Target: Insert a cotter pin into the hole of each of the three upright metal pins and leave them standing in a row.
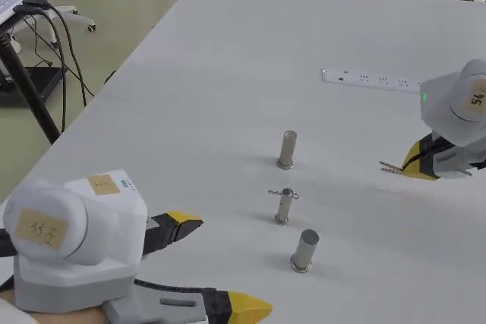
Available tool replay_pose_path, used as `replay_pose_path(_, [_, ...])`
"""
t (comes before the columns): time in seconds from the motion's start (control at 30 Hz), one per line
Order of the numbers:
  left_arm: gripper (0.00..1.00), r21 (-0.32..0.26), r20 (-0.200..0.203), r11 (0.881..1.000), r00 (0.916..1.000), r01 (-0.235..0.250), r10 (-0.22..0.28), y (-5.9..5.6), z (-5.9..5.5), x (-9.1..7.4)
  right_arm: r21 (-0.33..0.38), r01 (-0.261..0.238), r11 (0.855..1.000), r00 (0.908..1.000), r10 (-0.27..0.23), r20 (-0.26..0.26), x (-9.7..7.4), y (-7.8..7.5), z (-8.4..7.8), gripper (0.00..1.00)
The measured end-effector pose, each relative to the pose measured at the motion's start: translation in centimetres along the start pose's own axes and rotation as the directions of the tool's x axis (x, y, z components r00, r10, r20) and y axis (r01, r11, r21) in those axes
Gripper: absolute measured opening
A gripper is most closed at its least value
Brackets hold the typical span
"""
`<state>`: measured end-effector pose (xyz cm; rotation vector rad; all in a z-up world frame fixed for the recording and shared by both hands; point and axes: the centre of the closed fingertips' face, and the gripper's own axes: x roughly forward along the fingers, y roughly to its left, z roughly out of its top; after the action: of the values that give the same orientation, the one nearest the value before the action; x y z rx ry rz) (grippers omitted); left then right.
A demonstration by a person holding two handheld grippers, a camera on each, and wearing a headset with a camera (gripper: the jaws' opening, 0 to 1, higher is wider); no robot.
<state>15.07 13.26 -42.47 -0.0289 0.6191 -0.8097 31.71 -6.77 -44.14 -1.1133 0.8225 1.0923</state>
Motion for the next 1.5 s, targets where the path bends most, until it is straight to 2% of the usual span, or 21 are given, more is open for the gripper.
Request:
replay_pose_path(0.3, [0.75,-0.004,0.002,1.000,1.0000,0.003,-0.003,0.2,0.1,0.2,-0.017,0.033,0.999,0.9988,-0.033,0.036,-1.8,0.6,1.1,0.00])
replay_pose_path(0.53, [0.75,-0.001,0.002,1.000,1.0000,0.008,-0.008,0.2,0.4,0.3,-0.025,0.072,0.997,0.9938,-0.069,0.086,-3.4,1.2,2.5,0.00])
replay_pose_path(0.77, [0.73,0.005,0.012,1.000,0.9998,0.013,-0.013,0.3,0.9,0.4,-0.029,0.112,0.993,0.9876,-0.108,0.114,-4.7,1.9,3.4,0.00])
replay_pose_path(1.07, [0.72,0.015,0.016,1.000,0.9997,0.020,-0.020,0.0,1.4,0.5,-0.047,0.171,0.984,0.9738,-0.161,0.161,-6.1,2.2,5.0,0.00])
replay_pose_path(1.1, [0.72,0.016,0.017,1.000,0.9997,0.020,-0.020,0.0,1.5,0.5,-0.046,0.184,0.982,0.9698,-0.174,0.171,-6.3,2.3,5.4,0.00])
replay_pose_path(1.33, [0.71,0.018,0.035,1.000,0.9991,0.025,-0.025,0.1,2.6,0.6,-0.045,0.216,0.975,0.9580,-0.203,0.203,-7.0,2.8,6.4,0.00])
replay_pose_path(1.4, [0.71,0.022,0.040,0.999,0.9989,0.024,-0.025,0.2,3.0,0.8,-0.039,0.242,0.969,0.9494,-0.229,0.215,-7.3,2.9,6.7,0.00])
replay_pose_path(1.5, [0.70,0.023,0.049,0.999,0.9985,0.024,-0.025,0.3,3.5,1.0,-0.030,0.261,0.965,0.9423,-0.248,0.225,-7.4,3.0,6.7,0.00])
